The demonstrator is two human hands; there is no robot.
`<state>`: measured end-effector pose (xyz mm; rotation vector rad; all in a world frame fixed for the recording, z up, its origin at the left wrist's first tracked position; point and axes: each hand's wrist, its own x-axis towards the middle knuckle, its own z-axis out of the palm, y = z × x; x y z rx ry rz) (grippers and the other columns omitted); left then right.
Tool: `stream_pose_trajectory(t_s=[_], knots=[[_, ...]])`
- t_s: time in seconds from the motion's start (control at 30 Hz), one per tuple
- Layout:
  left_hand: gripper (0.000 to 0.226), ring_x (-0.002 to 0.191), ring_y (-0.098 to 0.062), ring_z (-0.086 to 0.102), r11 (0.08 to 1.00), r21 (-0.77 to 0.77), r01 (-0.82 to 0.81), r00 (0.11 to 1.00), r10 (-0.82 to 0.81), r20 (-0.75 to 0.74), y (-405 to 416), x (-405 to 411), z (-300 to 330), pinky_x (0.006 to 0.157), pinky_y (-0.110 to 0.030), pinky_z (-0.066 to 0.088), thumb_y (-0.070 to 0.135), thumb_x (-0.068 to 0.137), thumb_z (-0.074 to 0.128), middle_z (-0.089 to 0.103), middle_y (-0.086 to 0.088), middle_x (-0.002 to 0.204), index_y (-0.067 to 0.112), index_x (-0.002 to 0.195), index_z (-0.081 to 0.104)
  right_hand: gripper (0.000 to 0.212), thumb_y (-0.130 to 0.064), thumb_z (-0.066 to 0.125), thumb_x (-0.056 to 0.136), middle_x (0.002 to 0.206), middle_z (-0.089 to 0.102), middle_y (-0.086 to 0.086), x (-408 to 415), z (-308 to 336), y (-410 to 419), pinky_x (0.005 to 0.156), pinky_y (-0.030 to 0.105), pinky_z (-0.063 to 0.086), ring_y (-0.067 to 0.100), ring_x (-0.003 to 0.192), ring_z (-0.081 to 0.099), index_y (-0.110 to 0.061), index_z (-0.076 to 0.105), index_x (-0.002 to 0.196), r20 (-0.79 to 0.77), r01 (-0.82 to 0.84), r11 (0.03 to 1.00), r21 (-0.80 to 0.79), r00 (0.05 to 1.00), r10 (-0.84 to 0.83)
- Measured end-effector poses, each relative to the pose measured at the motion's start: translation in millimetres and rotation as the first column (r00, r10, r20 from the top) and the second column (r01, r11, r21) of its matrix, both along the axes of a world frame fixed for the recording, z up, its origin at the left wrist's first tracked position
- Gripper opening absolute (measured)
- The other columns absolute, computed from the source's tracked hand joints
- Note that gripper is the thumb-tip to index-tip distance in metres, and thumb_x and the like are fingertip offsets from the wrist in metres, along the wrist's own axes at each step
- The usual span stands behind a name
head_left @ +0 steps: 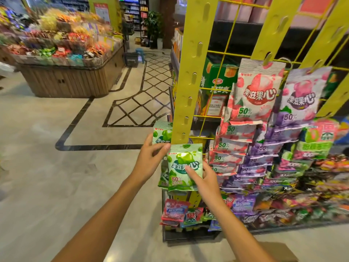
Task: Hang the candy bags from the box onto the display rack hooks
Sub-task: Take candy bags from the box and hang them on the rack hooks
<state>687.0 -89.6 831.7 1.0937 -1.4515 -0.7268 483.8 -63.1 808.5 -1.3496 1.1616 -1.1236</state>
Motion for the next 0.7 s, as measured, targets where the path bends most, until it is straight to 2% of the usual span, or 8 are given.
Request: stream_pose_trajectory(t_s=[0.1, 0.27, 0.4, 0.53, 0.6, 0.7], knots=[[0.024, 0.133, -0.009, 0.050, 1.000, 0.019, -0.001, 0.999, 0.002, -0.054, -0.7, -1.8, -2.5, 0.102, -0.036, 0.052, 0.027, 0.098, 0.061, 0.046, 0.007, 0.141, 0.016, 0.113, 0.076, 0.028, -0.027, 0.071, 0.093, 0.110, 0.075, -0.005, 3.6, 1.6, -4.2, 0.084, 0.034, 0.061, 0.013, 0.101, 0.072, -0.024, 0.065, 0.120, 0.010, 0.013, 1.000, 0.007, 1.000, -0.014], [0.018, 0.127, -0.005, 0.054, 0.999, -0.023, -0.048, 0.997, 0.047, -0.065, 3.2, -5.4, -5.0, 0.091, -0.028, 0.057, 0.010, 0.093, 0.069, 0.047, -0.003, 0.139, 0.019, 0.107, 0.075, 0.027, -0.026, 0.071, 0.093, 0.109, 0.076, -0.002, 8.0, -1.1, -5.6, 0.082, 0.035, 0.061, 0.015, 0.099, 0.074, -0.020, 0.066, 0.120, 0.006, 0.003, 1.000, 0.029, 1.000, -0.003], [0.019, 0.127, -0.005, 0.053, 0.990, -0.018, -0.140, 0.988, 0.138, -0.074, 6.0, -9.5, -12.5, 0.086, -0.026, 0.058, 0.009, 0.089, 0.074, 0.049, -0.005, 0.135, 0.025, 0.100, 0.075, 0.025, -0.023, 0.070, 0.094, 0.108, 0.076, -0.003, 9.8, -8.3, -4.4, 0.080, 0.027, 0.060, 0.012, 0.098, 0.073, -0.020, 0.066, 0.119, -0.001, 0.005, 0.999, 0.051, 1.000, -0.005], [0.018, 0.126, -0.001, 0.052, 0.982, -0.032, -0.187, 0.982, 0.186, -0.018, 6.5, -8.5, -15.9, 0.090, -0.020, 0.055, 0.010, 0.086, 0.077, 0.050, -0.002, 0.132, 0.018, 0.102, 0.077, 0.026, -0.023, 0.070, 0.094, 0.109, 0.075, -0.006, 10.5, -12.2, -1.4, 0.079, 0.020, 0.057, 0.006, 0.099, 0.071, -0.022, 0.066, 0.120, 0.002, -0.003, 0.998, 0.067, 1.000, 0.003], [0.019, 0.125, 0.001, 0.051, 0.979, -0.046, -0.199, 0.980, 0.200, 0.013, 6.8, -8.0, -16.5, 0.092, -0.017, 0.053, 0.011, 0.085, 0.078, 0.051, -0.001, 0.130, 0.016, 0.103, 0.077, 0.027, -0.027, 0.070, 0.094, 0.111, 0.075, -0.008, 9.4, -15.4, -0.7, 0.085, 0.025, 0.058, 0.006, 0.101, 0.071, -0.025, 0.065, 0.120, -0.018, -0.009, 0.997, 0.072, 1.000, 0.010], [0.022, 0.125, 0.001, 0.051, 0.980, -0.033, -0.194, 0.981, 0.195, 0.022, 7.7, -7.3, -18.2, 0.094, -0.020, 0.053, 0.012, 0.083, 0.080, 0.050, -0.001, 0.131, 0.016, 0.105, 0.077, 0.032, -0.034, 0.070, 0.093, 0.115, 0.074, -0.009, 7.7, -18.6, 1.1, 0.096, 0.042, 0.056, 0.009, 0.107, 0.069, -0.029, 0.063, 0.124, -0.079, -0.016, 0.998, 0.065, 0.997, 0.021]])
